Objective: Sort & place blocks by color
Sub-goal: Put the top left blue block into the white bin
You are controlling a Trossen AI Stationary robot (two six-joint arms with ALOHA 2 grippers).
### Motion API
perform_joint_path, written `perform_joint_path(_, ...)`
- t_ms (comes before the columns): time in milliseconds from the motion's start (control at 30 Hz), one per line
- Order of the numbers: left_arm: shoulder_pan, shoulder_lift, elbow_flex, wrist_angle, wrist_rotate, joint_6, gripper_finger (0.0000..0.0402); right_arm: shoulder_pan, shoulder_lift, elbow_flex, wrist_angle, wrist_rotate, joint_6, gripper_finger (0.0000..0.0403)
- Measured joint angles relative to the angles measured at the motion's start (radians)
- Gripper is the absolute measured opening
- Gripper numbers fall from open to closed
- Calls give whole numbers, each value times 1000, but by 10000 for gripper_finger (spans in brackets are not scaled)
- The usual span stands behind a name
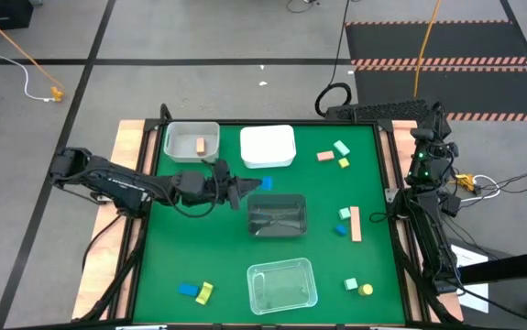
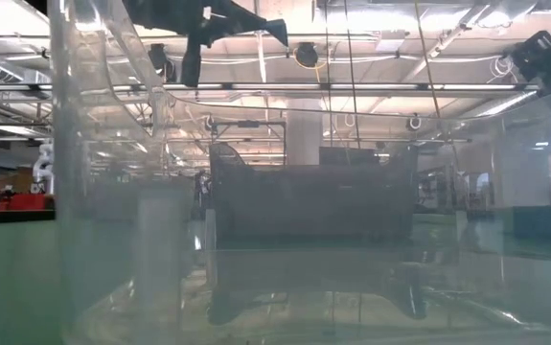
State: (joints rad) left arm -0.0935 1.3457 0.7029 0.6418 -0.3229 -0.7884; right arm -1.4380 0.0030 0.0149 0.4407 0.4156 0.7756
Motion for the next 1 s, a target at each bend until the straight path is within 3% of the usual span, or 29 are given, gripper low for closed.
perform_joint_path(300,60,0,0,120,0,76,0,0,0,0,4,0,60,212)
perform_joint_path(433,70,0,0,127,-1,77,0,0,0,0,5,-61,349,212)
perform_joint_path(533,71,0,0,127,-1,79,0,0,0,0,5,-221,592,212)
perform_joint_path(633,70,0,0,126,0,89,0,0,0,0,5,-462,725,212)
perform_joint_path(833,70,0,0,126,8,111,0,9,0,0,5,-1166,753,212)
perform_joint_path(900,70,0,0,126,12,107,0,30,0,0,9,-1273,759,212)
perform_joint_path(1000,70,0,0,126,45,99,0,71,0,0,72,-1277,787,212)
